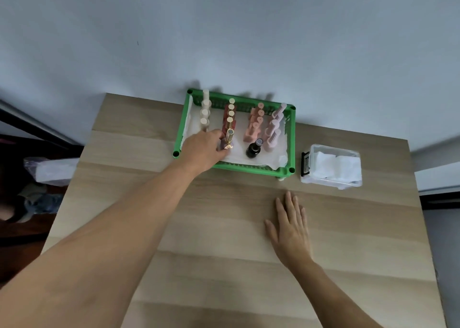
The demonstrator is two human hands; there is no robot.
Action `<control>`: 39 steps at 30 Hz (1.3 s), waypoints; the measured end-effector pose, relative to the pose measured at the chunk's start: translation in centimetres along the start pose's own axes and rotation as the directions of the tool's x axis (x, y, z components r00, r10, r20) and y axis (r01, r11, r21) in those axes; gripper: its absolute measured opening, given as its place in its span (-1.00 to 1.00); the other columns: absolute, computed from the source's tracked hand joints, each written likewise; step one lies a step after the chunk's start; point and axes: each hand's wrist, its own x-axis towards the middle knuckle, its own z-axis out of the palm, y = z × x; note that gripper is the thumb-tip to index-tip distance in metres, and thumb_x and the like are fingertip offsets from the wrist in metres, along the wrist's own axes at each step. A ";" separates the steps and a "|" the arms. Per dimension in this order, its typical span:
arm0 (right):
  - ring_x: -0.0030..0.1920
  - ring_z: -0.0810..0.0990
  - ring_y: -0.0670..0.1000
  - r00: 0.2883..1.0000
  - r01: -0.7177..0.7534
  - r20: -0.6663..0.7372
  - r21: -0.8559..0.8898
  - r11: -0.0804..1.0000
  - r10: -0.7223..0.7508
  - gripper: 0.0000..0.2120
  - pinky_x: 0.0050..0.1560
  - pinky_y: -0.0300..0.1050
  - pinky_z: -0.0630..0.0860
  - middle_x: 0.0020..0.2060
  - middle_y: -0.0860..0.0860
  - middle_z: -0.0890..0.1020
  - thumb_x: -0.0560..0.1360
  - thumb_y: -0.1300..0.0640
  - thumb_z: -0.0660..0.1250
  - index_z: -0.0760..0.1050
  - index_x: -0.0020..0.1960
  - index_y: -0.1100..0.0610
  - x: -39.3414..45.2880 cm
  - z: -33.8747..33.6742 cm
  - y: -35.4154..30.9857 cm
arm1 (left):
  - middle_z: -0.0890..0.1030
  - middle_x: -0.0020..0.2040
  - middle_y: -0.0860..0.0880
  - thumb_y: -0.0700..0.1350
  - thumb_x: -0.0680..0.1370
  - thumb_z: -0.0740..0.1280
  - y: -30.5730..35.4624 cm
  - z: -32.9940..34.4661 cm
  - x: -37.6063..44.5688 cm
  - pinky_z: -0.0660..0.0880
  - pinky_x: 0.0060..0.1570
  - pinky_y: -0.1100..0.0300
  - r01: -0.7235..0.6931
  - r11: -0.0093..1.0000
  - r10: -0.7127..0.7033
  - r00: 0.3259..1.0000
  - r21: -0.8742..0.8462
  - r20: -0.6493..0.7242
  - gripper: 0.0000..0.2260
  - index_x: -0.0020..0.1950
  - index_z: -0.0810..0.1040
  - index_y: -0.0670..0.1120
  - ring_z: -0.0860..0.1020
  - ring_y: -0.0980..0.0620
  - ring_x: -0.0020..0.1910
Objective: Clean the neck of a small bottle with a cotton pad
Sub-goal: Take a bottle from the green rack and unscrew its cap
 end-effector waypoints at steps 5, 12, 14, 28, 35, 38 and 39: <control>0.66 -0.09 0.09 0.999 -0.009 -0.038 -0.049 0.999 0.007 -0.34 0.62 0.13 -0.04 0.65 0.10 0.03 0.63 -0.21 0.05 0.14 0.62 0.10 -0.1 1.7 0.4 | 0.49 -0.31 0.19 0.19 0.52 0.44 0.0 0.1 0.1 0.35 -0.33 0.16 0.016 0.998 -0.015 1.000 -0.053 0.002 -0.69 0.12 0.55 0.02 0.54 0.02 -0.22; 0.66 -0.07 0.09 0.997 -0.040 -0.066 -0.107 0.993 0.033 -0.34 0.63 0.14 -0.01 0.65 0.10 0.04 0.63 -0.21 0.04 0.12 0.63 0.10 -0.2 2.5 0.3 | 0.52 -0.34 0.19 0.11 0.52 0.45 0.3 0.2 -0.1 0.35 -0.35 0.19 0.005 0.995 -0.004 1.000 -0.099 0.010 -0.71 0.12 0.57 -0.03 0.57 0.02 -0.23; 0.66 -0.07 0.08 0.997 -0.039 -0.074 -0.110 0.993 0.031 -0.34 0.63 0.15 -0.01 0.65 0.10 0.04 0.63 -0.21 0.03 0.12 0.63 0.09 -0.2 2.5 0.4 | 0.55 -0.33 0.15 0.08 0.53 0.45 0.4 0.2 -0.4 0.44 -0.28 0.13 0.003 0.995 -0.002 1.000 -0.099 0.010 -0.71 0.14 0.57 -0.04 0.60 0.00 -0.22; 0.65 -0.04 0.10 0.998 -0.044 -0.054 -0.093 0.995 0.039 -0.34 0.62 0.17 0.02 0.65 0.10 0.05 0.63 -0.21 -0.03 0.13 0.63 0.10 -0.4 1.7 -0.1 | 0.56 -0.43 0.10 0.06 0.50 0.49 3.0 -2.4 -4.9 0.52 -0.26 0.13 -0.007 0.959 -0.025 0.994 -0.284 -0.107 -0.77 0.07 0.58 0.00 0.51 0.18 -0.42; 0.65 0.01 0.12 0.997 -0.029 -0.080 -0.083 0.996 0.022 -0.36 0.61 0.19 0.03 0.64 0.13 0.08 0.64 -0.19 0.02 0.15 0.62 0.12 -0.4 2.1 0.1 | 0.54 -0.41 0.11 0.00 0.46 0.52 3.1 1.6 -10.7 0.44 -0.33 0.18 0.027 0.937 -0.042 0.999 -0.349 -0.034 -0.77 0.07 0.60 0.03 0.46 0.19 -0.44; 0.65 -0.01 0.12 0.997 -0.023 -0.070 -0.074 0.997 0.017 -0.35 0.61 0.19 0.01 0.65 0.12 0.07 0.64 -0.20 0.01 0.14 0.62 0.11 -0.3 2.1 0.3 | 0.52 -0.42 0.11 -0.01 0.44 0.53 3.1 3.9 -12.4 0.40 -0.33 0.20 0.045 0.941 -0.047 0.999 -0.337 0.002 -0.75 0.07 0.60 0.04 0.46 0.18 -0.43; 0.65 -0.02 0.11 0.998 -0.022 -0.065 -0.068 0.997 0.017 -0.35 0.62 0.19 0.00 0.65 0.12 0.06 0.64 -0.20 0.01 0.13 0.62 0.11 -0.3 2.1 0.4 | 0.52 -0.42 0.11 -0.02 0.44 0.54 3.2 4.6 -12.8 0.39 -0.33 0.21 0.048 0.942 -0.047 0.999 -0.333 0.010 -0.75 0.08 0.60 0.04 0.47 0.17 -0.42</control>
